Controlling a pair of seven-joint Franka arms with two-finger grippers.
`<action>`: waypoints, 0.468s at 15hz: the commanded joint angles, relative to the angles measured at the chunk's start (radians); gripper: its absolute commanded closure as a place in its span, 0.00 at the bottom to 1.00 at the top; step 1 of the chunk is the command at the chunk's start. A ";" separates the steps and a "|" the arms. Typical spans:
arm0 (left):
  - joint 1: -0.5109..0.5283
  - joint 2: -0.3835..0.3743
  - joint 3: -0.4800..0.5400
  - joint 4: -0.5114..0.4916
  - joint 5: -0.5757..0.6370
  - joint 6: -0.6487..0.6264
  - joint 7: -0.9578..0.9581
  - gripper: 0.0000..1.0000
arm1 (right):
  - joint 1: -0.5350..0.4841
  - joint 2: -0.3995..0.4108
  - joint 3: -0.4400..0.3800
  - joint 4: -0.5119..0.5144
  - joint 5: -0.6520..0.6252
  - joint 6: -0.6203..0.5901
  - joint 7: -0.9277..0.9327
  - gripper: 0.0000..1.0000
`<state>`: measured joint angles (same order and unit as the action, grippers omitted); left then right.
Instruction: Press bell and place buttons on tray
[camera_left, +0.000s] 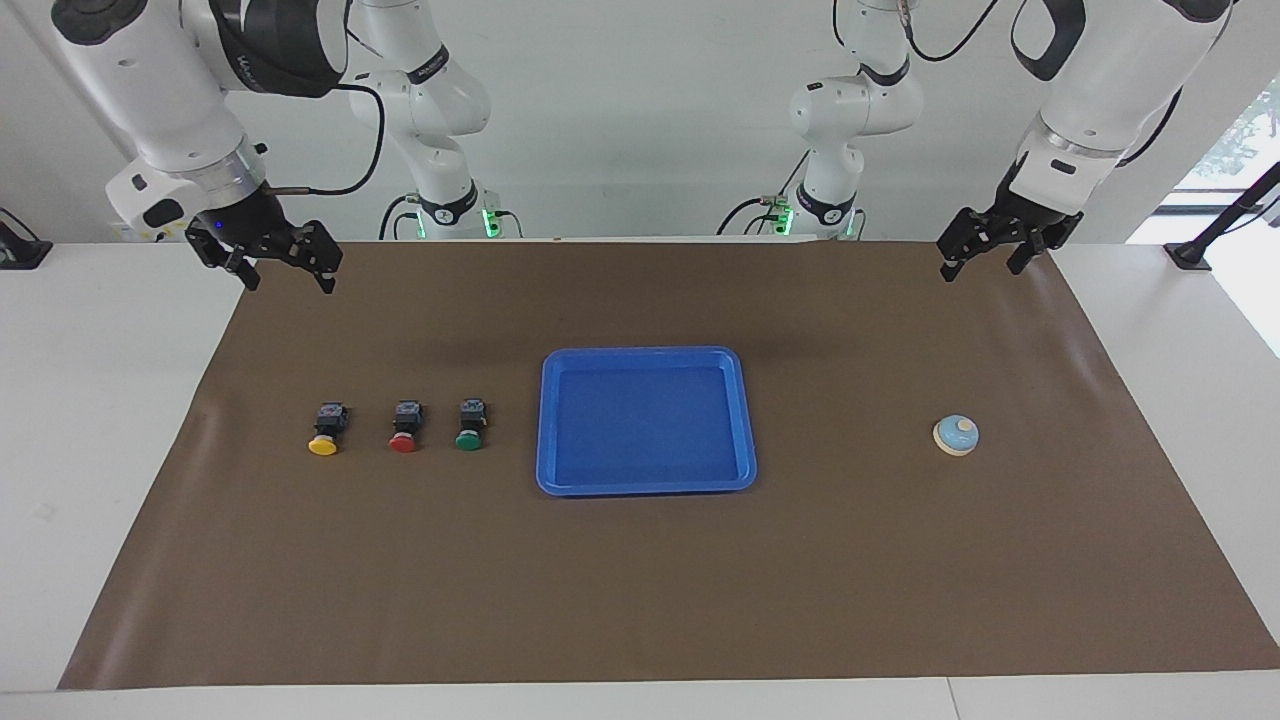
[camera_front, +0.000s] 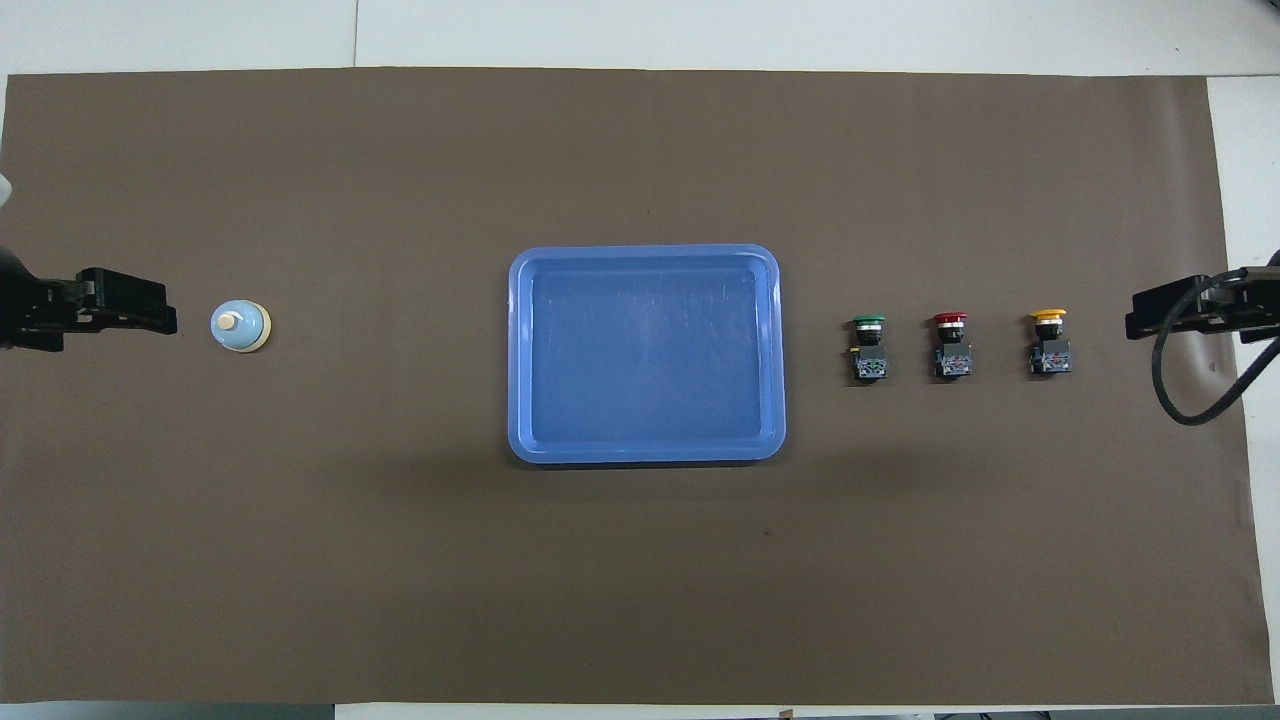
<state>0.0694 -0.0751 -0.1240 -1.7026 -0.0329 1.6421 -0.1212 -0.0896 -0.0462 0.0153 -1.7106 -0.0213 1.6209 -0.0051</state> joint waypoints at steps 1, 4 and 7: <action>0.047 0.027 -0.002 -0.023 -0.004 0.065 0.098 0.49 | -0.007 -0.026 0.005 -0.026 0.003 0.000 0.000 0.00; 0.066 0.057 -0.002 -0.046 -0.004 0.125 0.141 1.00 | -0.007 -0.026 0.005 -0.026 0.003 -0.001 0.000 0.00; 0.066 0.118 -0.002 -0.063 -0.004 0.185 0.169 1.00 | -0.007 -0.026 0.005 -0.026 0.003 -0.001 0.000 0.00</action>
<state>0.1278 0.0084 -0.1213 -1.7529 -0.0329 1.7862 0.0068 -0.0896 -0.0463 0.0153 -1.7106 -0.0213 1.6209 -0.0051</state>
